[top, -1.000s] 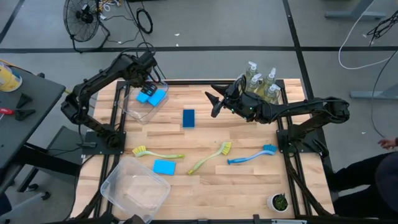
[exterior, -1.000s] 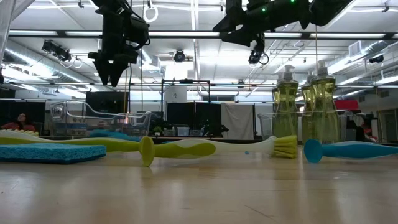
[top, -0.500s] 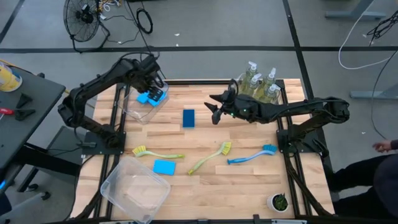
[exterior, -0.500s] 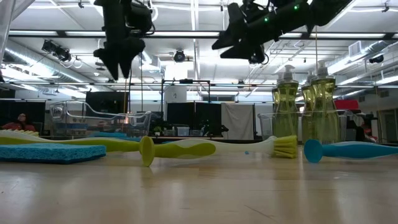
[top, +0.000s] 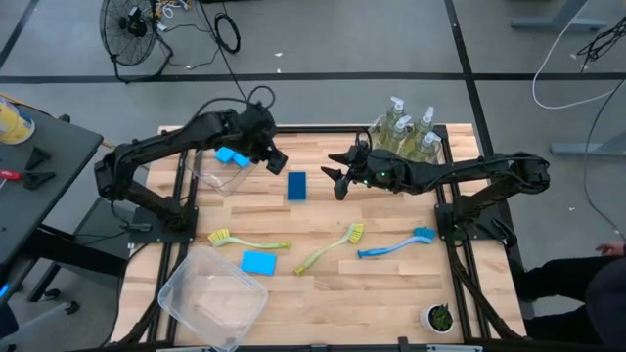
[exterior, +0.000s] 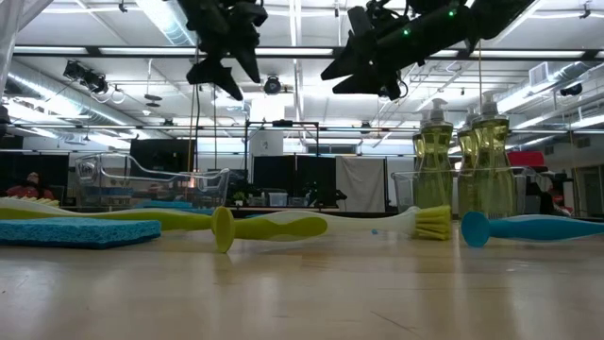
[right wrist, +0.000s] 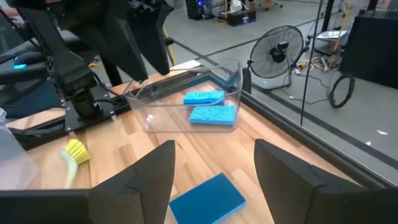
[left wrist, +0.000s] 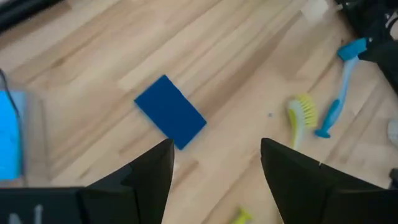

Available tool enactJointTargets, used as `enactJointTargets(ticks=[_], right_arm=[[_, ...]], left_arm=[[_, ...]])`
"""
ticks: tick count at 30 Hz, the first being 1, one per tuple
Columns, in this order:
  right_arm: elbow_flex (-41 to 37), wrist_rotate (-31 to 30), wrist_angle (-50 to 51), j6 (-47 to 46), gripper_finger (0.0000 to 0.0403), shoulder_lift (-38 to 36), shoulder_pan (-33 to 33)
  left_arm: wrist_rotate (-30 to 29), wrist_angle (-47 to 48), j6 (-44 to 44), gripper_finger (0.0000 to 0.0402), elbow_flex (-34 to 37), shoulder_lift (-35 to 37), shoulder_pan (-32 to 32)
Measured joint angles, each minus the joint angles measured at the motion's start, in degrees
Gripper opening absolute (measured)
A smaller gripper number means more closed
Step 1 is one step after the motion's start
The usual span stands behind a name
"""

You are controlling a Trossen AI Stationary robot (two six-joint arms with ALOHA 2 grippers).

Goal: Pick & Place Kitchen Sink Supplies
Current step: Put the blue sponge into the left transparent bin

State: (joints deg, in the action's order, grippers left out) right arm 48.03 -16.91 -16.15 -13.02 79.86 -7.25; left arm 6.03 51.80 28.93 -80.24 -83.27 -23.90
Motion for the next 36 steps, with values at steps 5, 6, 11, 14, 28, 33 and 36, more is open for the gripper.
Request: enactJointTargets(ticks=[5,6,11,14,28,33,36], right_arm=[[0.0,-0.1,0.2,0.8,0.0220,-0.5,0.0],[0.0,-0.1,0.0,1.2,0.0220,-0.7,0.0],[0.0,0.0,1.6,4.4,0.0220,-2.7,0.0],[0.0,2.5,4.3,5.1,0.0220,-5.2,-0.1],[0.0,7.4,19.0,3.0,0.0220,-17.2,-0.3],[0.0,7.4,19.2,3.2,0.0220,-18.2,-0.3],[0.0,7.4,19.9,3.2,0.0220,-18.2,-0.3]], left_arm=[[-1.3,0.4,4.8,0.0243,0.0,-2.1,1.9],[-1.4,0.1,5.0,0.0243,0.0,-2.7,2.2],[-1.3,-0.4,5.3,0.0243,0.0,-6.2,3.0],[-1.3,-0.5,5.6,0.0243,0.0,-8.3,3.4],[-4.8,-3.2,13.8,0.0243,0.0,-20.8,3.9],[-5.3,-6.2,15.7,0.0243,0.0,-24.8,3.9],[-5.8,-7.1,16.4,0.0243,0.0,-26.5,3.9]])
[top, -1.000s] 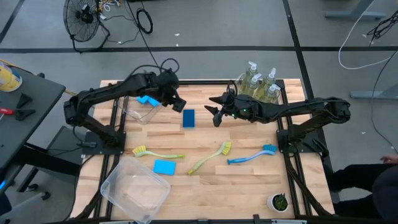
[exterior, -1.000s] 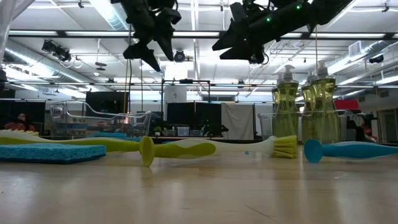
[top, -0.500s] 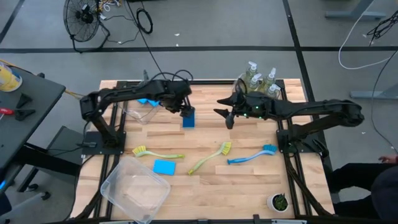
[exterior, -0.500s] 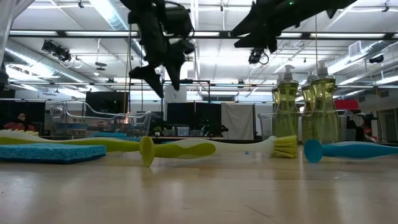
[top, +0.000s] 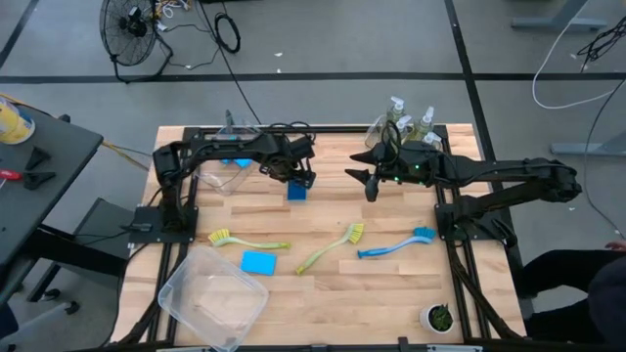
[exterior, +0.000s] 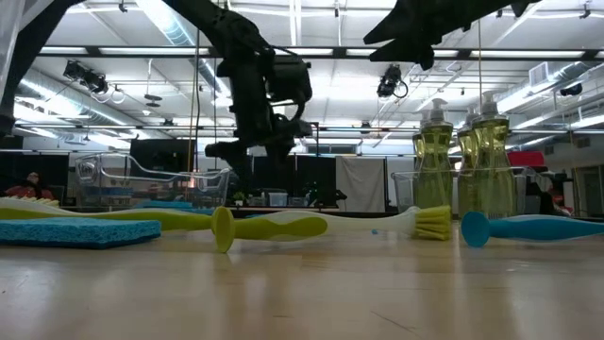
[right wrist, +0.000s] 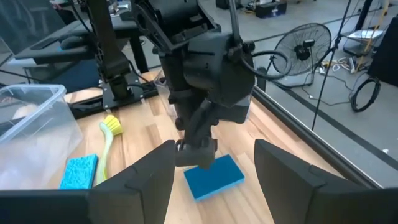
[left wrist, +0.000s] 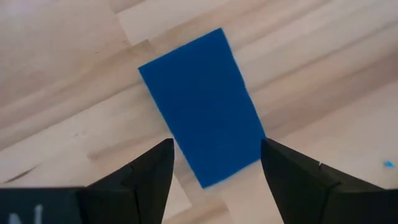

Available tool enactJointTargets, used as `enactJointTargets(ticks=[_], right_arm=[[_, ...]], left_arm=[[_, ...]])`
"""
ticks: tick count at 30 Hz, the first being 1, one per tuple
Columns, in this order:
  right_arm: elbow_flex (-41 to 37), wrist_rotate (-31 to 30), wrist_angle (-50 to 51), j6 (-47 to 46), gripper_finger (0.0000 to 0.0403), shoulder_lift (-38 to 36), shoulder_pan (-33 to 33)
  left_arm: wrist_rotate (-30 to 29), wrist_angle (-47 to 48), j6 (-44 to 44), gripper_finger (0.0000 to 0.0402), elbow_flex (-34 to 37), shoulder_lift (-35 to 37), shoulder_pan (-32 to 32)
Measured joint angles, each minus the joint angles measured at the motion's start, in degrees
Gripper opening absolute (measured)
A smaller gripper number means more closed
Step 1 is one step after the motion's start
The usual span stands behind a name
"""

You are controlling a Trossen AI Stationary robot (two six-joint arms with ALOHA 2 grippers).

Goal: Pick & Place Kitchen Sink Supplies
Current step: Put the blue sponge into the left transparent bin

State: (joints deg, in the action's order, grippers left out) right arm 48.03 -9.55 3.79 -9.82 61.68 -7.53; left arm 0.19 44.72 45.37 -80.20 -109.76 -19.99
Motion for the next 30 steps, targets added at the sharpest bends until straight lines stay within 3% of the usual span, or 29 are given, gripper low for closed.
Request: enactJointTargets(ticks=[11,30], right_arm=[[0.0,0.0,2.2,0.2,0.0220,0.0,0.0],[-0.1,-0.1,2.1,1.4,0.0220,0.0,0.0]], left_arm=[[-5.3,-0.6,2.3,0.0243,0.0,-2.7,-0.1],[-2.7,-4.5,4.2,0.0243,-0.1,-7.4,-0.4]])
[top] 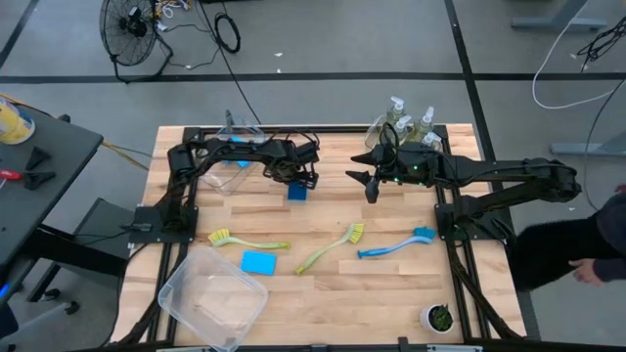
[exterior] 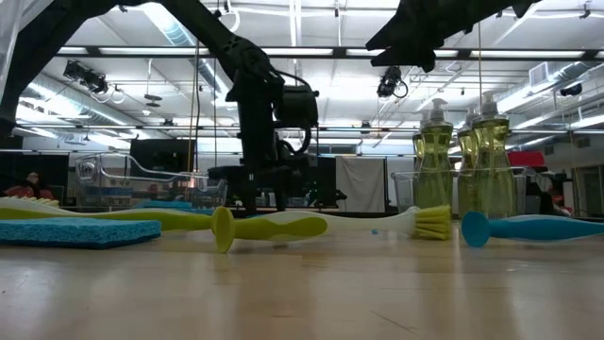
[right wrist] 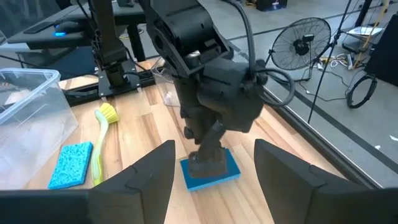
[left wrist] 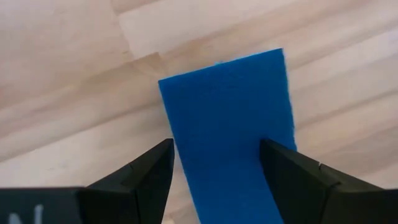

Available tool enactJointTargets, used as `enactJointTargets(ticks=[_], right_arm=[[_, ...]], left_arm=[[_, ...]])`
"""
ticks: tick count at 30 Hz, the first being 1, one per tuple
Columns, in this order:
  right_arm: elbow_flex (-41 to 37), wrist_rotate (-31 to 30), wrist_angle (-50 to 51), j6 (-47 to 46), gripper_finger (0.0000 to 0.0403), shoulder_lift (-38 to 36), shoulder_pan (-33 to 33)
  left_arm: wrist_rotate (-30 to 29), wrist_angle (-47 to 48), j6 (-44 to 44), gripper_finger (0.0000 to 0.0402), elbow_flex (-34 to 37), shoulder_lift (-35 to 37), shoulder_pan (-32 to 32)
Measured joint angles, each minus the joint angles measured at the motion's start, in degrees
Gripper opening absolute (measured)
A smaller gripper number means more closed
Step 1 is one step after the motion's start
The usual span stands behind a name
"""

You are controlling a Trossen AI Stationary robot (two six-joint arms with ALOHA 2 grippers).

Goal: Pick & Place Kitchen Sink Supplies
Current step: Put the blue sponge into the left transparent bin

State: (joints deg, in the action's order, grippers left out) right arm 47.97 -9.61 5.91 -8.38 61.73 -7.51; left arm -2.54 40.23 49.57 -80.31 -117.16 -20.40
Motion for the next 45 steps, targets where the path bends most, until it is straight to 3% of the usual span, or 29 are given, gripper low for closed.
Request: enactJointTargets(ticks=[6,15,26,35,45], right_arm=[[0.0,0.0,-0.2,-0.1,0.0219,0.0,0.0],[0.0,0.0,-0.3,-0.1,0.0219,0.0,0.0],[0.0,0.0,-0.3,-0.1,0.0219,0.0,0.0],[0.0,0.0,-0.6,-0.1,0.0219,0.0,0.0],[0.0,0.0,-4.2,-0.1,0.0219,0.0,0.0]], left_arm=[[0.7,-0.3,0.3,0.0229,0.0,-0.6,0.0],[-0.4,0.2,0.3,0.0139,0.0,-0.8,0.0],[-2.6,0.6,-1.3,0.0082,0.1,-0.9,0.0],[-3.5,1.2,-1.4,0.0009,0.1,-0.9,0.0],[-3.2,3.2,-3.8,0.0004,0.2,0.5,0.0]])
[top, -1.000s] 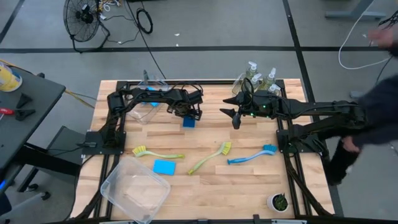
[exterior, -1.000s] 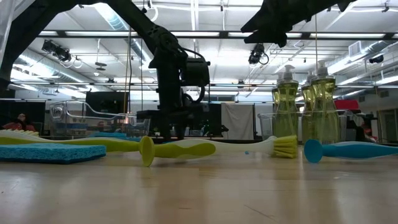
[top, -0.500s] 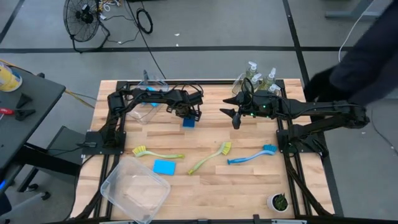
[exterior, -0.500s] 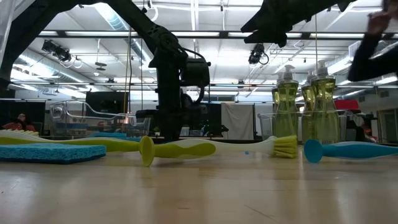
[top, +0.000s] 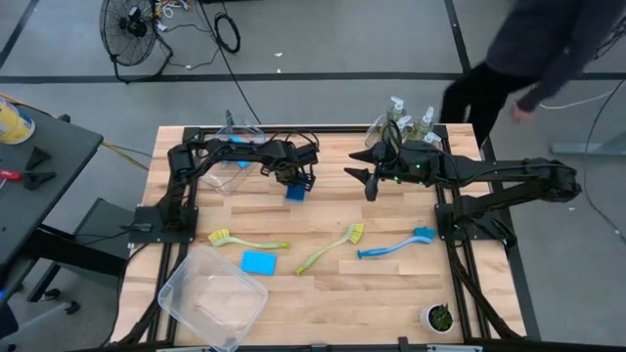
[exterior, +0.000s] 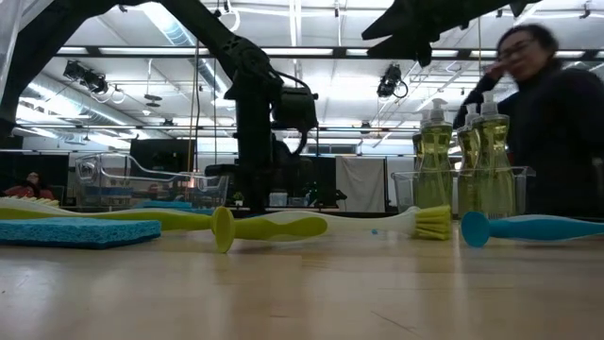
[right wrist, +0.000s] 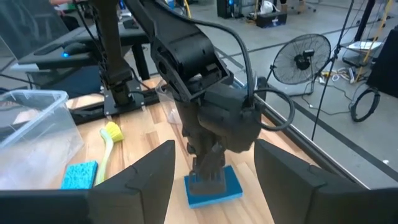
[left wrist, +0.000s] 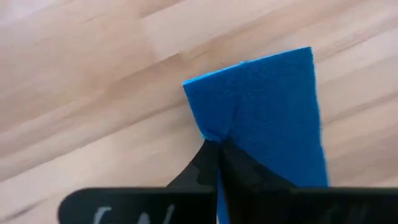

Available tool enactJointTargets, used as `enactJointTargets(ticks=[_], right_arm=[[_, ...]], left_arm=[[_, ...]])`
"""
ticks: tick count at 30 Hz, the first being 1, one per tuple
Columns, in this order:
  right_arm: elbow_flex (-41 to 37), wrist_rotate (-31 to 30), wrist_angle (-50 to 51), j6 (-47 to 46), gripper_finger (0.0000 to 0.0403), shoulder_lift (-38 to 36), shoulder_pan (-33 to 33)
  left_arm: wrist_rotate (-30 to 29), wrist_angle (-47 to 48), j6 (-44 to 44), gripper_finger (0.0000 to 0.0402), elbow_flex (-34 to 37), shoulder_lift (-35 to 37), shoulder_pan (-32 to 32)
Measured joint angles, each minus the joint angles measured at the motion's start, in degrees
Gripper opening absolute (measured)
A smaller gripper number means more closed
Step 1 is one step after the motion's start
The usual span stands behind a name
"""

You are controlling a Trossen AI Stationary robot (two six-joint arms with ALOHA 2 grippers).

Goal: Pick & Place Kitchen Sink Supplies
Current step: Put the blue sponge into the left transparent bin

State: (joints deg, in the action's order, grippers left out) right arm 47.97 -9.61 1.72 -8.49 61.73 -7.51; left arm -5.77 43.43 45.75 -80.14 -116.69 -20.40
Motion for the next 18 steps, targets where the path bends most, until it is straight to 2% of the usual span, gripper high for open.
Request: enactJointTargets(ticks=[7,18], right_arm=[[0.0,0.0,-2.3,0.4,0.0219,0.0,0.0],[0.0,0.0,-3.3,0.3,0.0219,0.0,0.0]], left_arm=[[-3.4,2.6,-2.9,0.0001,0.0,6.2,0.0],[-9.3,3.2,-6.4,0.0001,0.0,20.7,-1.4]])
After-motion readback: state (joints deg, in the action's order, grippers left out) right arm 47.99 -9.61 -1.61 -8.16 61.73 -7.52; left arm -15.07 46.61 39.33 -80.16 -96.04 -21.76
